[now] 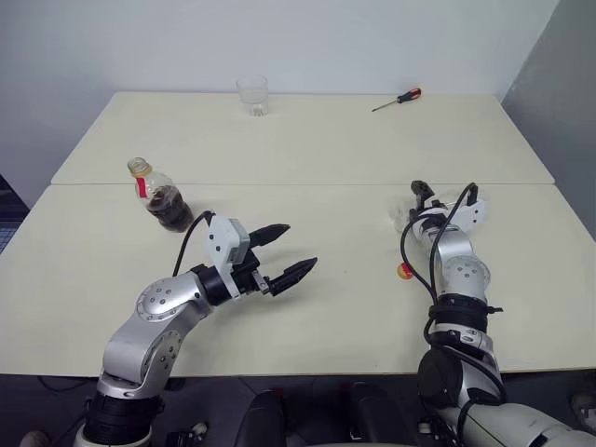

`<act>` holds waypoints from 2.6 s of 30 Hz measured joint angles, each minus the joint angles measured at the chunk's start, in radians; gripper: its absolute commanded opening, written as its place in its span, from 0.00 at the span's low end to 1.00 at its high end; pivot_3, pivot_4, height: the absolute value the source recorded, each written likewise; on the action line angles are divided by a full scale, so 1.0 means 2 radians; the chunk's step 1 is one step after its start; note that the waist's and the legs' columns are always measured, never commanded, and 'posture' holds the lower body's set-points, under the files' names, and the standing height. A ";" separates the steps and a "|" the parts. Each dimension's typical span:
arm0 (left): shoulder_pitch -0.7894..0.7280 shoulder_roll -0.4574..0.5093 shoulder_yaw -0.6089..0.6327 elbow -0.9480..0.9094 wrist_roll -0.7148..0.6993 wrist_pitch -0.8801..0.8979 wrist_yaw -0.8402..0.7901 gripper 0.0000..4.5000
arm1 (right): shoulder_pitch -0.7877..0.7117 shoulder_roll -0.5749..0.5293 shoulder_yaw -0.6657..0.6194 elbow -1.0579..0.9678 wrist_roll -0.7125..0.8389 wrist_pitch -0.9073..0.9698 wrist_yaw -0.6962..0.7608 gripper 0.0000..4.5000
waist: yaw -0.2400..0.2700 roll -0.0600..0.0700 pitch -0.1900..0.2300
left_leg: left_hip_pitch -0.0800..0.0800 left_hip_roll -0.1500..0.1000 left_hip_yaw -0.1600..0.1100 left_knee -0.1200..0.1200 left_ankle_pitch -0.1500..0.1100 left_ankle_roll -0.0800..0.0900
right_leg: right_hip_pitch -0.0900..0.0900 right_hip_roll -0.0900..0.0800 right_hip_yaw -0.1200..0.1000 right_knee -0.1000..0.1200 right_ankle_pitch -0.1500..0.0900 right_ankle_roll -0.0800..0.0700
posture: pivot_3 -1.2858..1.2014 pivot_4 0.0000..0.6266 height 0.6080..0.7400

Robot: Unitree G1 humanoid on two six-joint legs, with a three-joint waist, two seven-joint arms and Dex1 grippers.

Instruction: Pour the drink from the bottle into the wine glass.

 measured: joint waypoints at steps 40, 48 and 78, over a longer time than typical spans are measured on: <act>0.281 -0.037 0.132 -0.136 0.024 -0.030 0.130 1.00 | -0.078 0.042 0.409 0.304 -0.528 -0.421 0.190 0.03 | -0.003 0.001 0.001 | 0.000 0.001 -0.001 0.000 0.000 0.000 | 0.000 -0.002 0.000 -0.001 0.000 0.000 | 0.52 0.24 1.00; 0.280 -0.040 0.135 -0.137 0.034 -0.054 0.135 1.00 | -0.078 0.043 0.385 0.370 -0.512 -0.443 0.216 0.03 | -0.003 0.001 0.001 | 0.000 0.001 0.000 0.000 0.000 0.000 | 0.000 -0.002 0.000 -0.001 0.000 0.000 | 0.52 0.24 1.00; 0.197 -0.033 0.112 -0.155 0.027 0.011 0.162 1.00 | -0.020 0.041 0.381 0.307 -0.516 -0.413 0.262 1.00 | -0.003 0.001 0.001 | 0.000 0.001 -0.001 0.000 0.000 0.000 | 0.000 -0.002 0.000 -0.001 0.000 0.000 | 0.52 0.24 1.00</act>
